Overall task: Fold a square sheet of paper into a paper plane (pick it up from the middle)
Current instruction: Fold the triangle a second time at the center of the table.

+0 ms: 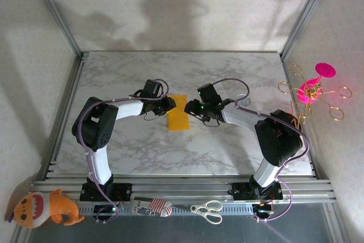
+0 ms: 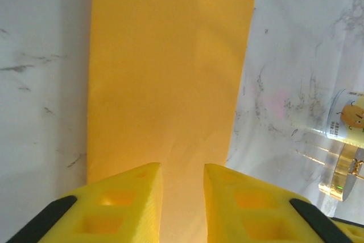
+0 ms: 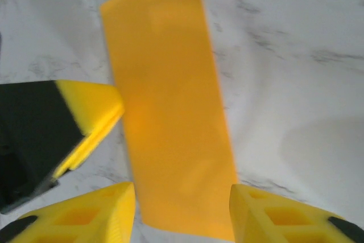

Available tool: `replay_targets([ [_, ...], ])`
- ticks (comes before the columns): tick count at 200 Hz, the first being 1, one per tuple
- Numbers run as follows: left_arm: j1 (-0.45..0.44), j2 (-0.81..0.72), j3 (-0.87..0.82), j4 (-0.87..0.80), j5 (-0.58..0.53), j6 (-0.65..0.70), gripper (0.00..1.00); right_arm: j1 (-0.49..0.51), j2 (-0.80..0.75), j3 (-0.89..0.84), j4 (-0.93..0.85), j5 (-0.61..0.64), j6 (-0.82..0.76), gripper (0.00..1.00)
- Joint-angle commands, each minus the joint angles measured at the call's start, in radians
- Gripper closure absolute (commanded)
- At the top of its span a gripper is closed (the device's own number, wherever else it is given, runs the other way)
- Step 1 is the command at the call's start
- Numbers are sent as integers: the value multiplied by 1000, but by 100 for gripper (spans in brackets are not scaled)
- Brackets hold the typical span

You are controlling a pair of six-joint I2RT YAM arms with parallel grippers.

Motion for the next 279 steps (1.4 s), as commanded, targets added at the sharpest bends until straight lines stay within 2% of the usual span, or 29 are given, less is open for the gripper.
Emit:
replay_targets([
  [1, -12, 29, 28, -15, -11, 15, 76, -5, -21, -43, 26, -71, -41, 50],
  [36, -14, 51, 17, -16, -46, 13, 77, -6, 3, -43, -15, -101, -54, 50],
  [74, -14, 62, -46, 50, -40, -34, 77, -6, 39, -38, -17, -135, -58, 50],
  [125, -14, 68, -80, 49, -50, -33, 77, -6, 71, -25, -18, -176, -66, 51],
  [233, -14, 51, -90, 44, -51, -24, 78, -7, 98, -36, 57, -269, -34, 63],
  [279, -14, 46, -88, 39, -51, -20, 78, -13, 83, -47, 62, -251, -9, 69],
])
